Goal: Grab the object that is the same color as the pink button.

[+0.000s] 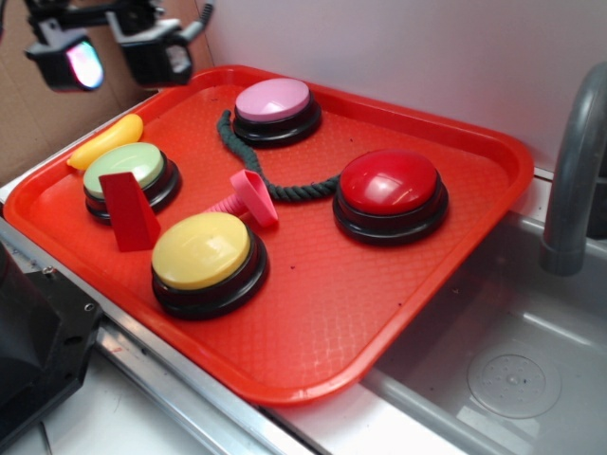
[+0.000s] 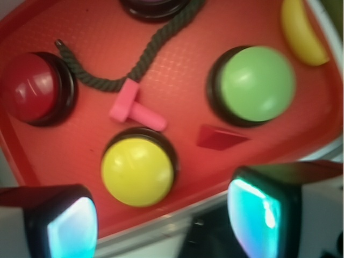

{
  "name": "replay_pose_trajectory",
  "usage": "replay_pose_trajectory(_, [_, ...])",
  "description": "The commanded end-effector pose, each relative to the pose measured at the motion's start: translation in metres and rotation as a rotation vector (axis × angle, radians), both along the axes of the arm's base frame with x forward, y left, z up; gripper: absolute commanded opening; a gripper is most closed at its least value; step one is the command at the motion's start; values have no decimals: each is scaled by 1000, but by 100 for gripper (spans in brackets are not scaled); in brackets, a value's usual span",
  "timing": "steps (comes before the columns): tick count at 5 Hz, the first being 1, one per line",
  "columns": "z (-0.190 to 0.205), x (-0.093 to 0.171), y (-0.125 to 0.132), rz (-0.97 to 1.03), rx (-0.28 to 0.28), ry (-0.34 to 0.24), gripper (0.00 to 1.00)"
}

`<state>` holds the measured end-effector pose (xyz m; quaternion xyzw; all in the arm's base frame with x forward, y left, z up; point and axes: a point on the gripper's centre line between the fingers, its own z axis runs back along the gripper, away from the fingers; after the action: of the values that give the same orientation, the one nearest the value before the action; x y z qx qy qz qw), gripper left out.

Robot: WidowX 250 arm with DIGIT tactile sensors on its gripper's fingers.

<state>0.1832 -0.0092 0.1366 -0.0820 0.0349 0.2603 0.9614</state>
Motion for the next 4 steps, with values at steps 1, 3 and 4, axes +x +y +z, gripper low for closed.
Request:
replay_pose_trajectory(1, [-38,38,7,124,-81,64,100])
replay_pose_trajectory(3, [-71,54,3,146,-90,124,100])
replay_pose_trajectory(4, [-84,58,-1,155,-137,131,100])
